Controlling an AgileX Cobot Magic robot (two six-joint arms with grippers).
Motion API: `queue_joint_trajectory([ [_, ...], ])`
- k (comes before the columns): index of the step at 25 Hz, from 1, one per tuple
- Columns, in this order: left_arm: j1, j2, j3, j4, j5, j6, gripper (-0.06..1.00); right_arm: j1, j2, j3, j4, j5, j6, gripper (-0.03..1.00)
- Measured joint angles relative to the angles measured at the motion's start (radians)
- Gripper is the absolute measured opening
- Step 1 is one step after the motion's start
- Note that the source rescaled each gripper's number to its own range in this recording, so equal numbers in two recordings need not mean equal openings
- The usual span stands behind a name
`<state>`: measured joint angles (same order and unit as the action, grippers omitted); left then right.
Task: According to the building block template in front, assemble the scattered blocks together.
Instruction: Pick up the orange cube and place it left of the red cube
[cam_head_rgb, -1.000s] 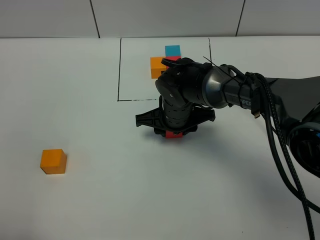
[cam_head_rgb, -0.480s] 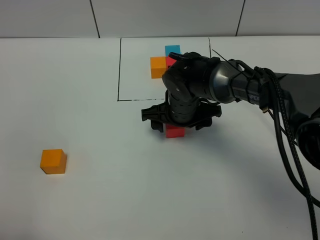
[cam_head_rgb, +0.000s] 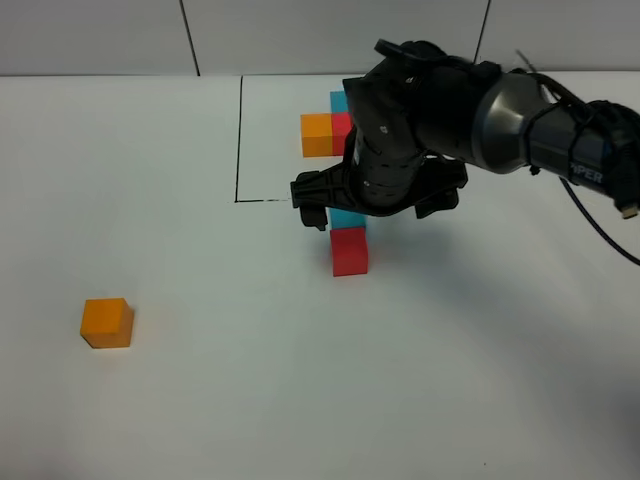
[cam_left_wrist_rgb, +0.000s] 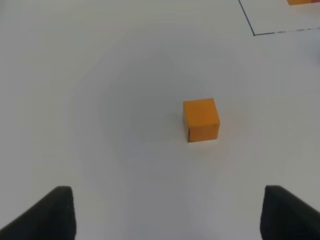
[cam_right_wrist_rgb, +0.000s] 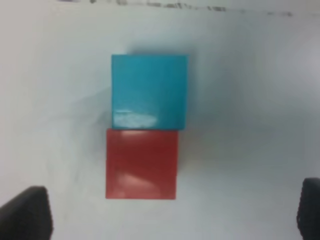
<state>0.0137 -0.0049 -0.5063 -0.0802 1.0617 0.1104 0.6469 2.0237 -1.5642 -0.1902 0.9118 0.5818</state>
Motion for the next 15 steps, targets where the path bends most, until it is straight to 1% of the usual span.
queue_joint_trajectory([
  [2, 0.000, 0.000, 0.000, 0.000, 0.000, 0.000, 0.71, -0.023, -0.034, 0.025, 0.004, 0.013, -0.058, 1.00],
  [5, 0.000, 0.000, 0.000, 0.000, 0.000, 0.000, 0.71, -0.077, -0.098, 0.097, 0.035, 0.005, -0.144, 1.00],
  [11, 0.000, 0.000, 0.000, 0.000, 0.000, 0.000, 0.71, -0.227, -0.263, 0.297, 0.154, -0.062, -0.373, 1.00],
  [15, 0.000, 0.000, 0.000, 0.000, 0.000, 0.000, 0.71, -0.331, -0.393, 0.417, 0.176, -0.083, -0.459, 1.00],
])
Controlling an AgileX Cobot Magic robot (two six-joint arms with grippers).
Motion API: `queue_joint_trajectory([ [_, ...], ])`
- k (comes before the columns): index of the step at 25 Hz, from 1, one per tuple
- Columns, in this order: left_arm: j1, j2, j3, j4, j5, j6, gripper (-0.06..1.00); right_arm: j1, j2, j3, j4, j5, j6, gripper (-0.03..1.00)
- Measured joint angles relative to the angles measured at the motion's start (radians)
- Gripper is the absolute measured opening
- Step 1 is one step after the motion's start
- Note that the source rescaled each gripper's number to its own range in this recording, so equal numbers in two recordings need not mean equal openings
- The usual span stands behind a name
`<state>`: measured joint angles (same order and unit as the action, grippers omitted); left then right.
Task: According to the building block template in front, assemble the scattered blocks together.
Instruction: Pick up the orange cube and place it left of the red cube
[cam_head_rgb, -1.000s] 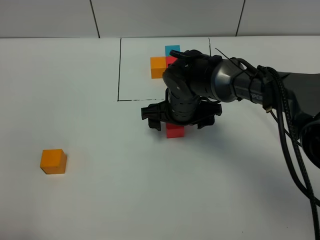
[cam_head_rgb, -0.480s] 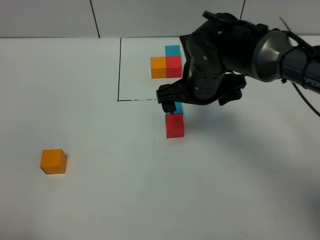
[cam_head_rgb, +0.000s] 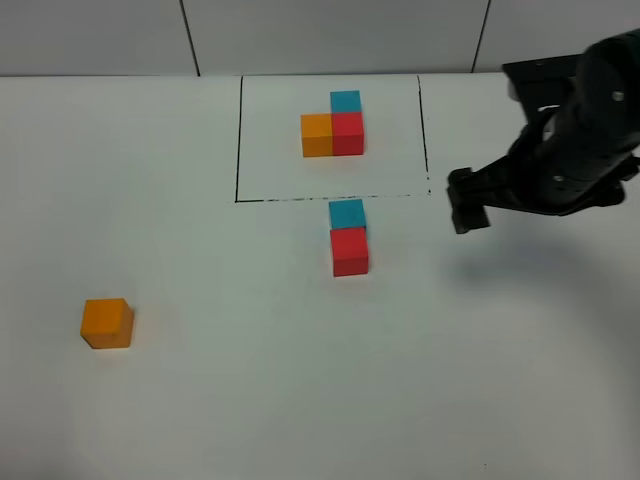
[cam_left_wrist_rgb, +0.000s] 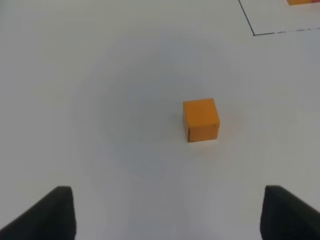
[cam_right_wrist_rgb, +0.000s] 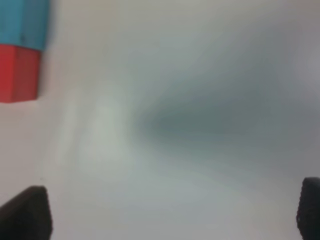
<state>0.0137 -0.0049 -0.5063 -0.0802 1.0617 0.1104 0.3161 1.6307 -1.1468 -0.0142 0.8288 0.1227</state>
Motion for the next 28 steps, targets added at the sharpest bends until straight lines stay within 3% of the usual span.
queue_joint_trajectory([
  [6, 0.000, 0.000, 0.000, 0.000, 0.000, 0.000, 0.71, -0.133, -0.225, 0.169, 0.001, -0.003, -0.018, 1.00],
  [12, 0.000, 0.000, 0.000, 0.000, 0.000, 0.000, 0.71, -0.211, -0.453, 0.299, -0.001, 0.017, -0.007, 1.00],
  [18, 0.000, 0.000, 0.000, 0.000, 0.000, 0.000, 0.71, -0.216, -0.653, 0.363, -0.042, 0.126, -0.005, 1.00],
  [28, 0.000, 0.000, 0.000, 0.000, 0.000, 0.000, 0.71, -0.205, -1.031, 0.507, -0.041, 0.205, -0.005, 1.00],
])
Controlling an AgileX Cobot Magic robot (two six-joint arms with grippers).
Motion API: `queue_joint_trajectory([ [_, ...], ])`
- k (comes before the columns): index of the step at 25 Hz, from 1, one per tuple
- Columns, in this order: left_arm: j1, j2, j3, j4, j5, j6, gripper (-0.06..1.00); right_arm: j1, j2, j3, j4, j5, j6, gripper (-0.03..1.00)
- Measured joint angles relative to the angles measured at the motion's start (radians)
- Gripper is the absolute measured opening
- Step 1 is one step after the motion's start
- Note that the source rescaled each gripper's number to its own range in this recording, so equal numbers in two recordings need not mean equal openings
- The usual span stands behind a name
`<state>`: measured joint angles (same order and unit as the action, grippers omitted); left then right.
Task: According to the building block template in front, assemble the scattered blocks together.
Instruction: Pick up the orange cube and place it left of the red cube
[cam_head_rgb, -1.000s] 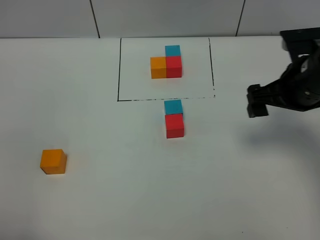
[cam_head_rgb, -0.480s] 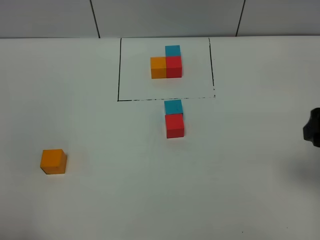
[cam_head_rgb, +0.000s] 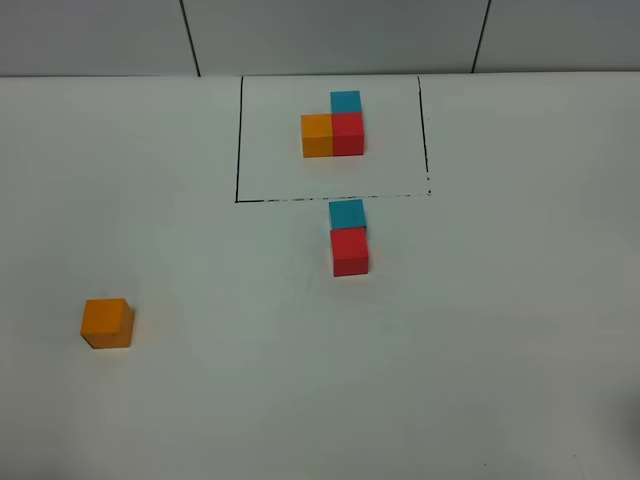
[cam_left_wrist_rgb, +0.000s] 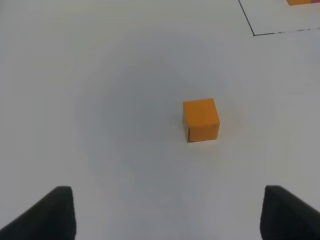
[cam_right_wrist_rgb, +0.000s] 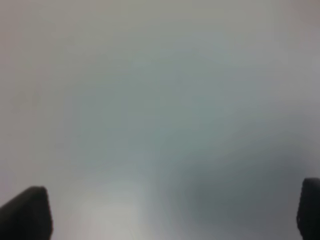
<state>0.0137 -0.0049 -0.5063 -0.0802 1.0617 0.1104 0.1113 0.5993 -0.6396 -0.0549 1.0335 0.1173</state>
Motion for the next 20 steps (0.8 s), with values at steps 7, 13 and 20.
queue_joint_trajectory([
  [7, 0.000, 0.000, 0.000, 0.000, 0.000, 0.000, 0.71, 0.042, -0.178, 0.017, 0.001, 0.090, -0.023, 1.00],
  [13, 0.000, 0.000, 0.000, 0.000, 0.000, 0.000, 0.71, 0.042, -0.279, 0.026, 0.006, 0.089, -0.051, 1.00],
  [20, 0.000, 0.000, 0.000, 0.000, 0.000, 0.000, 0.71, 0.050, -0.376, 0.120, 0.046, 0.049, -0.099, 1.00],
])
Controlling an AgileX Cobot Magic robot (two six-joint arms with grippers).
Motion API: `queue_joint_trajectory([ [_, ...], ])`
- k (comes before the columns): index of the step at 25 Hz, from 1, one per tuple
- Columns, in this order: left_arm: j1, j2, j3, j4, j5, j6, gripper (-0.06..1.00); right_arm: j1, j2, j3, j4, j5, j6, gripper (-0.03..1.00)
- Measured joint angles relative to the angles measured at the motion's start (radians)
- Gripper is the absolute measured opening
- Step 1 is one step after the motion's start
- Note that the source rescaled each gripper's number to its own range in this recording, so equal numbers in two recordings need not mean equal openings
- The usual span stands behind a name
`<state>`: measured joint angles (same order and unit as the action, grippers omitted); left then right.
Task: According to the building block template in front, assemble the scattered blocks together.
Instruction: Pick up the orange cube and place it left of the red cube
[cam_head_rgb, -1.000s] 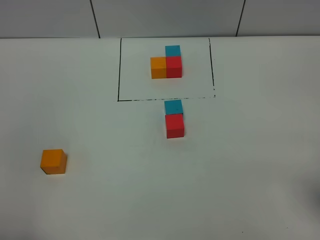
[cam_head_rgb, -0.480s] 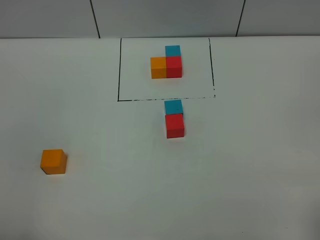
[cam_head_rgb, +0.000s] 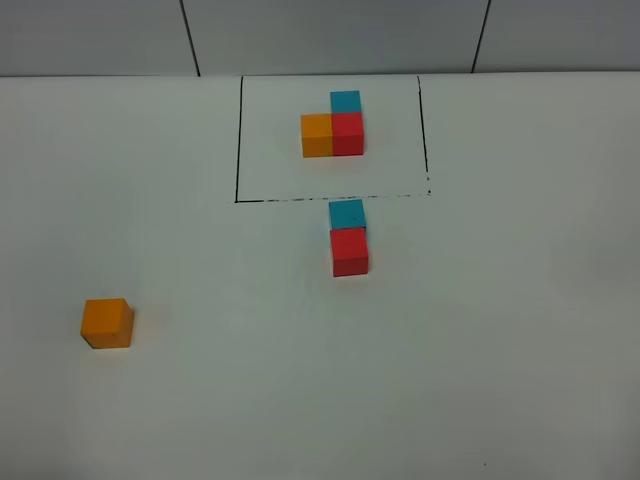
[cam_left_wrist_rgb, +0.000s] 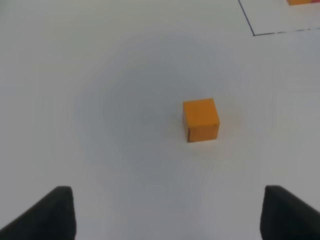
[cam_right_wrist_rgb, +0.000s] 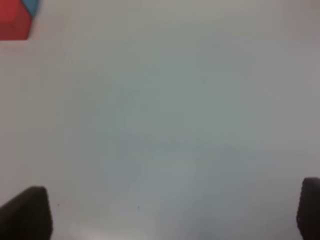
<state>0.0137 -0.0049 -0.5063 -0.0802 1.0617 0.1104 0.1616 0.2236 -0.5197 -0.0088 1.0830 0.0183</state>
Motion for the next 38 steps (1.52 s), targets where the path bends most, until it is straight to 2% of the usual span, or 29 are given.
queue_joint_trajectory([
  [4, 0.000, 0.000, 0.000, 0.000, 0.000, 0.000, 0.71, 0.031, -0.039, 0.014, -0.003, -0.011, -0.018, 1.00],
  [13, 0.000, 0.000, 0.000, 0.000, 0.000, 0.000, 0.71, 0.033, -0.119, 0.016, 0.009, -0.013, -0.042, 1.00],
  [19, 0.000, 0.000, 0.000, 0.000, 0.000, 0.000, 0.71, 0.033, -0.214, 0.016, 0.009, -0.013, -0.043, 0.90],
  [25, 0.000, 0.000, 0.000, 0.000, 0.000, 0.000, 0.71, 0.030, -0.214, 0.016, 0.009, -0.013, -0.043, 0.88],
  [38, 0.000, 0.000, 0.000, 0.000, 0.000, 0.000, 0.71, -0.110, -0.214, 0.016, 0.036, -0.013, -0.043, 0.88],
])
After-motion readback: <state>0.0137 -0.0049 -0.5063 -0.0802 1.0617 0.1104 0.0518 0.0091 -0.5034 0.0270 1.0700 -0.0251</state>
